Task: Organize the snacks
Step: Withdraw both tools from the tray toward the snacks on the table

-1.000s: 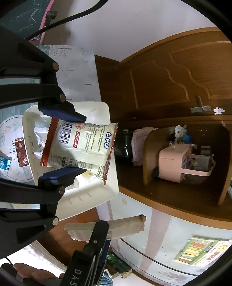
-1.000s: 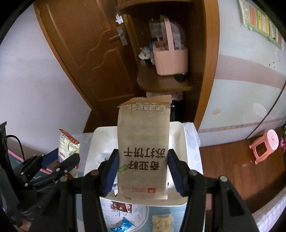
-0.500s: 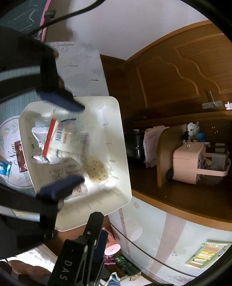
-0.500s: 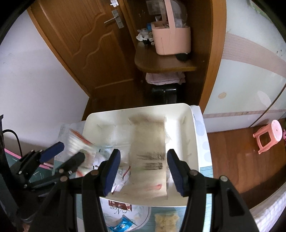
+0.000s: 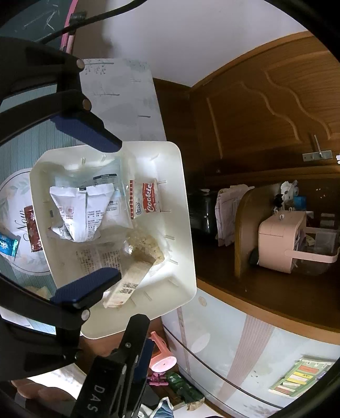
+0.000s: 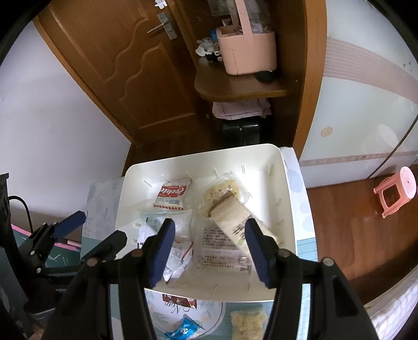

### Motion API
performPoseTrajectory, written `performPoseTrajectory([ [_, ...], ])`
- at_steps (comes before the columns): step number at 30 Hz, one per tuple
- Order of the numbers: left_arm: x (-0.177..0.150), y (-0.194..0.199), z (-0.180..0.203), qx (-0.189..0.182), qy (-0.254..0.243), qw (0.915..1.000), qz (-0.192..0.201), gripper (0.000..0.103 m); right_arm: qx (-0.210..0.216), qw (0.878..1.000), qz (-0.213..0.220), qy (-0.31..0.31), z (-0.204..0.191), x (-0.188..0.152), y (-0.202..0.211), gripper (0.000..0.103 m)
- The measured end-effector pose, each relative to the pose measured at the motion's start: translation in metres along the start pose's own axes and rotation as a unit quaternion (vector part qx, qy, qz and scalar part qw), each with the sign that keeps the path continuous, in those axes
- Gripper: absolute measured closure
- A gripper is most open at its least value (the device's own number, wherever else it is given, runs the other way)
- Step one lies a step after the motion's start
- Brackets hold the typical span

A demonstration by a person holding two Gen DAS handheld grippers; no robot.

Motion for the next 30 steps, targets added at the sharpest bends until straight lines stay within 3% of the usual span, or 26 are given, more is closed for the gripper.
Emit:
performPoseTrajectory([
  [17,-0.018,0.035,0.014,-0.001,-0.013,0.9997,0.02,0.013,0.009,1.0,0.01,-0.007,0.007,-0.019,0.021,0.047],
  [30,-0.073,0.083,0.003,-0.007,0.005,0.9993,0.036,0.008,0.036,0.999,0.002,0.0,0.007,-0.072,0.046,0.036],
])
Point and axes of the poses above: each gripper's, at about its wrist camera, not at the fingertips, and y roughly against the way its jaws point, z to its right, x to its top, the point moved 1 cm from there along -y, roughly the way its jaws point, and after that the axes turned 8 degrees about -x, right-handed, at the moved point
